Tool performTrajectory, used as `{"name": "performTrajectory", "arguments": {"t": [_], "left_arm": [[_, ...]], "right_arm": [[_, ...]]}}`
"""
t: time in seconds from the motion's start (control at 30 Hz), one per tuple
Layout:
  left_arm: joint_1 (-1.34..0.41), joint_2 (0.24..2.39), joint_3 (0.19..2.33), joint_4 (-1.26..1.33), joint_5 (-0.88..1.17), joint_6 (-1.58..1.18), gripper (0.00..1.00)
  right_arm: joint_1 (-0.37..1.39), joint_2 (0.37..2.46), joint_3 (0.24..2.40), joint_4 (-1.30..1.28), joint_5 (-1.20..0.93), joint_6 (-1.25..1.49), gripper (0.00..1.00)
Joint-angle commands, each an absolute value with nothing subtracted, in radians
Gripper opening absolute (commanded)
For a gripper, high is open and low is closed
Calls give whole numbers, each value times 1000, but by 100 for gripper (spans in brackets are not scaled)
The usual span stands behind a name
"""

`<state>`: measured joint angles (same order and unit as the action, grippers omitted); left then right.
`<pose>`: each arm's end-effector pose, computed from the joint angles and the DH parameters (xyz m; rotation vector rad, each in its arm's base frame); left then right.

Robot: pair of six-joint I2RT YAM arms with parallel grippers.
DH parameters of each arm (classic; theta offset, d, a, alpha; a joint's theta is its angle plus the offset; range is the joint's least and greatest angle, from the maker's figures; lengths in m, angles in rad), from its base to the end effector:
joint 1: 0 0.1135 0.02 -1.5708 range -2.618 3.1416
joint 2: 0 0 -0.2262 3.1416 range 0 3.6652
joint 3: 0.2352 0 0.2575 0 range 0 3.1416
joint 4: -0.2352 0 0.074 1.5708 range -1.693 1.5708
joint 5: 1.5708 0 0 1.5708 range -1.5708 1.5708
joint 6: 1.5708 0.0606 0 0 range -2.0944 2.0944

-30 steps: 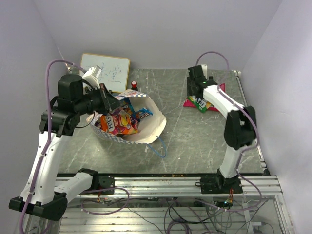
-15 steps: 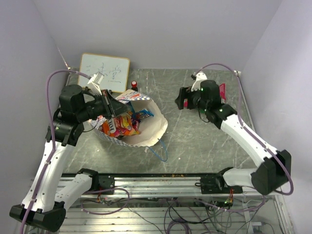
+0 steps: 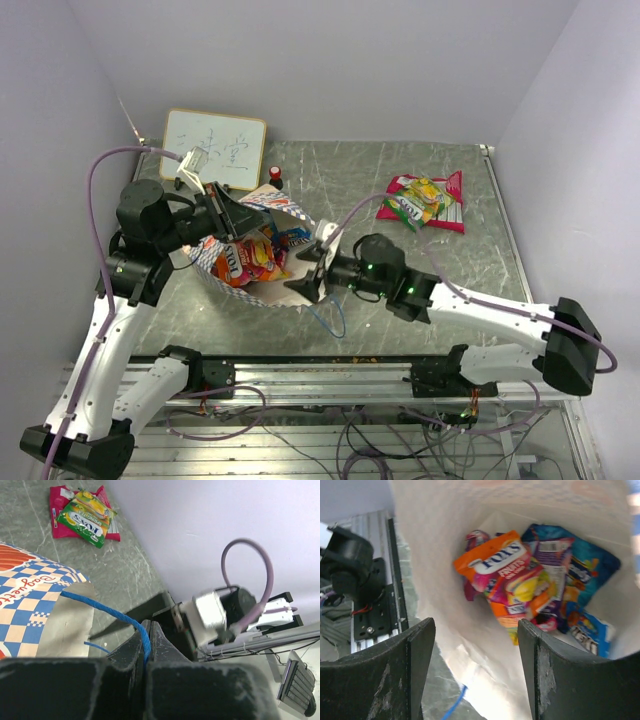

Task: Take the snacks out of the paper bag

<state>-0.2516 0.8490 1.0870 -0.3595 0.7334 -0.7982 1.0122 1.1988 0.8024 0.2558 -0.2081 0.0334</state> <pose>0.2009 -0.0935 0.3862 0.1016 1.8640 -1.3715 0.1611 0.2813 0.2642 -0.9880 1.5085 0.9412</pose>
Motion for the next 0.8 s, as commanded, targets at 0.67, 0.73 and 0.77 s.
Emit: {"name": "performTrajectory", "arguments": {"t": [0.67, 0.73, 0.77], "left_arm": [[-261, 846, 1134, -341, 725, -802, 7], [-262, 851, 1145, -360, 724, -784, 7], [-262, 851, 1148, -362, 725, -784, 7]], "right_arm": [[1105, 1669, 966, 303, -63, -611, 73], [1106, 1694, 981, 299, -66, -631, 72], [1106, 1704, 985, 306, -62, -635, 71]]}}
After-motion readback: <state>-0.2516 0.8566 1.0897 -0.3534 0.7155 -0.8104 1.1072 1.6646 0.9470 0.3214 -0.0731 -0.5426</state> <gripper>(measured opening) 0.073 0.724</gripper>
